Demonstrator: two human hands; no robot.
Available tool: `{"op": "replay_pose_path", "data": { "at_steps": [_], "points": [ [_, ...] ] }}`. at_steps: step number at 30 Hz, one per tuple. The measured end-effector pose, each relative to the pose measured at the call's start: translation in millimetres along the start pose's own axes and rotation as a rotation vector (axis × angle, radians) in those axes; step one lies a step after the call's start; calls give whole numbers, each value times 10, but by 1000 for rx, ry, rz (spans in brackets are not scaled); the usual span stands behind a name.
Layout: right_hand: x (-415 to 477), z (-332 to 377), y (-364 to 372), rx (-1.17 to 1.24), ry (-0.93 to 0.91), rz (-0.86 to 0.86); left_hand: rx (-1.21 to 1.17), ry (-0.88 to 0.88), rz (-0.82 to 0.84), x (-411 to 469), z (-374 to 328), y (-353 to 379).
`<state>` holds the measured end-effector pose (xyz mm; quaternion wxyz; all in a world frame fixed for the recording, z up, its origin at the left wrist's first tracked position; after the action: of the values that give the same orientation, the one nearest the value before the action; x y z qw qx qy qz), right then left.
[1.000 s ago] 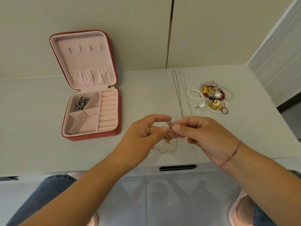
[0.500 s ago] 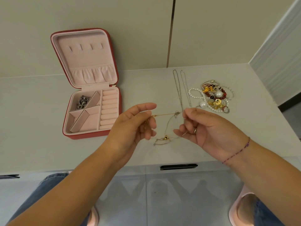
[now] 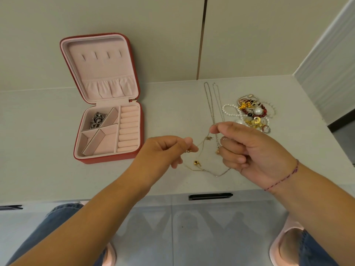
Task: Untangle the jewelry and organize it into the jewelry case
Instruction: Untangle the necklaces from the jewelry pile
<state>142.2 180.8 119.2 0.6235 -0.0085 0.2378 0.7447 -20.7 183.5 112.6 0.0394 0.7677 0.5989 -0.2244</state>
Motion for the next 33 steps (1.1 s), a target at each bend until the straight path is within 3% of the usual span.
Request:
{"op": "replay_pose_path", "data": {
  "at_steps": [7, 15, 23, 33],
  "points": [
    [-38, 24, 123, -2, -28, 133, 47, -90, 188, -48, 77, 209],
    [-87, 25, 235, -30, -14, 269, -159, -114, 291, -23, 117, 274],
    [-88, -3, 222, -182, -9, 259, -343, -54, 178, 15, 83, 172],
    [-50, 4, 101, -514, -83, 60, -224, 71, 43, -16, -37, 80]
  ]
}}
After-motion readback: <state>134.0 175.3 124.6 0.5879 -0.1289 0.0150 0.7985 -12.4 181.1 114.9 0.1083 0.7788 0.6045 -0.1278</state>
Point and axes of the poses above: each hand's wrist, its own x-axis towards the middle knuckle, its own y-axis out of the palm, z = x × y, the point moved 7 cm from there along x, towards the middle knuckle, and after that the axes turned 6 degrees about -y, right-handed, at the moved point
